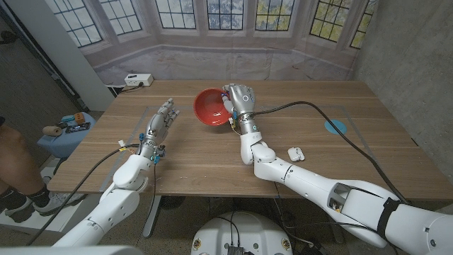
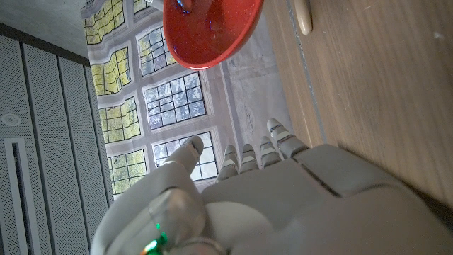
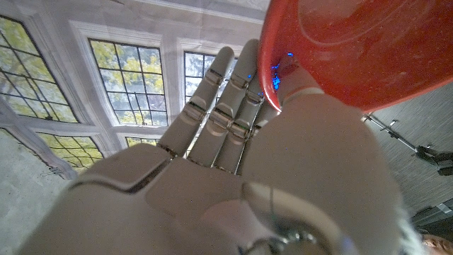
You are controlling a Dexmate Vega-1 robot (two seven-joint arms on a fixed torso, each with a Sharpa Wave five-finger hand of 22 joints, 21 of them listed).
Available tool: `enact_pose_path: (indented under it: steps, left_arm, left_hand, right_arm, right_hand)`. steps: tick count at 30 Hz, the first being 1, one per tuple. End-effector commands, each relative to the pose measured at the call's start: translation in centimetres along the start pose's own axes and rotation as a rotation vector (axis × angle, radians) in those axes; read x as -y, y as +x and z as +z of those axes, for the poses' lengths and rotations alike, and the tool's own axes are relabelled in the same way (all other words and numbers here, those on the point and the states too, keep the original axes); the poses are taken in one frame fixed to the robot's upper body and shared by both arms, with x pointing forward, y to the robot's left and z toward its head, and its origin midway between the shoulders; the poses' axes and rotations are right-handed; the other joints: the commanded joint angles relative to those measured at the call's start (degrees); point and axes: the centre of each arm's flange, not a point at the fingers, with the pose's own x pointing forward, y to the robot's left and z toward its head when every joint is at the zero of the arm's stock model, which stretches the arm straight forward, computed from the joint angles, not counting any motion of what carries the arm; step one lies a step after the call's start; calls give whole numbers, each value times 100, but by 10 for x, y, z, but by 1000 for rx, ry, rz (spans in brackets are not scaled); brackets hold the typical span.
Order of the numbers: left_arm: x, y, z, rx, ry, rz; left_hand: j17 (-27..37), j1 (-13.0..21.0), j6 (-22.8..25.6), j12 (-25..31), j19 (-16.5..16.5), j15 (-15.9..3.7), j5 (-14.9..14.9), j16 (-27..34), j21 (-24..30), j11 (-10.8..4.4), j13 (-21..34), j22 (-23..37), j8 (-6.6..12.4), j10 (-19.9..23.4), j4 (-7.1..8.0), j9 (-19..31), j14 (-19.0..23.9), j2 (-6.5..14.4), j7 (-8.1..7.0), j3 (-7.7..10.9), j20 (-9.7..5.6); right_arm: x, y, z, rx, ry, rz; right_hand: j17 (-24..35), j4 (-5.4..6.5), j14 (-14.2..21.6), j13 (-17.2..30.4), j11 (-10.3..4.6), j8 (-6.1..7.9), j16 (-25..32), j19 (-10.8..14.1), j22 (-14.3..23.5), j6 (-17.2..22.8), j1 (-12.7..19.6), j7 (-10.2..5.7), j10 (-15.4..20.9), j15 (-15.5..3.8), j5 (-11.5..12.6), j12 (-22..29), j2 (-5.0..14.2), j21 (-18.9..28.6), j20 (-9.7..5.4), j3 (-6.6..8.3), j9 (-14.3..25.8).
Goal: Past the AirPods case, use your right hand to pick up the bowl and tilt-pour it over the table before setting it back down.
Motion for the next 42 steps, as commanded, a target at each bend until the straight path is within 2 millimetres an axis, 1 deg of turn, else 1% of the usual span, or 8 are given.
enact_pose_path:
  steps: [1, 14, 34, 42]
  left_arm:
    - [-1, -10, 3, 5, 15, 8]
    - [4, -18, 1, 16, 16, 11]
    - [5, -26, -1, 27, 15, 21]
    - [4, -28, -4, 28, 0, 30]
  left_hand:
    - [15, -1465, 50, 3, 24, -1, 34, 16, 13, -2, 24, 8, 16, 23, 29, 18, 34, -1411, -11, 13, 34]
    - [9, -1463, 46, 0, 23, -1, 38, 12, 11, -8, 23, 6, 12, 20, 24, 16, 34, -1412, -11, 24, 28]
    - [4, -1460, 50, -1, 26, 6, 42, 8, 8, -7, 22, 4, 12, 22, 17, 14, 37, -1415, -14, 41, 30]
    - [3, -1458, 54, -2, 24, -1, 43, 8, 7, -16, 22, 3, 13, 21, 15, 13, 39, -1414, -11, 48, 30]
  right_arm:
    - [-2, 4, -6, -3, -31, -46]
    - [4, 4, -10, 6, -54, -75]
    - [-5, -5, -15, 26, -89, -41]
    - [-3, -6, -17, 19, -66, -33]
  right_hand:
    - [30, 15, 16, 23, -20, 39, -37, -40, 10, -25, 26, -21, 4, -105, 35, 9, 91, 58, -80, -5, 35]
    - [76, 18, 21, 30, -21, 37, -85, -73, 8, -57, 25, -40, -16, -105, 32, -14, 116, 82, -87, -9, 42]
    - [141, 25, 4, 53, -31, 54, -191, -145, 2, -63, 8, -70, -44, -104, 28, -43, 137, 118, -91, -25, 52]
    - [164, 18, 4, 54, -37, 58, -224, -154, 0, -72, 9, -66, -42, -108, 27, -53, 133, 137, -90, -32, 54]
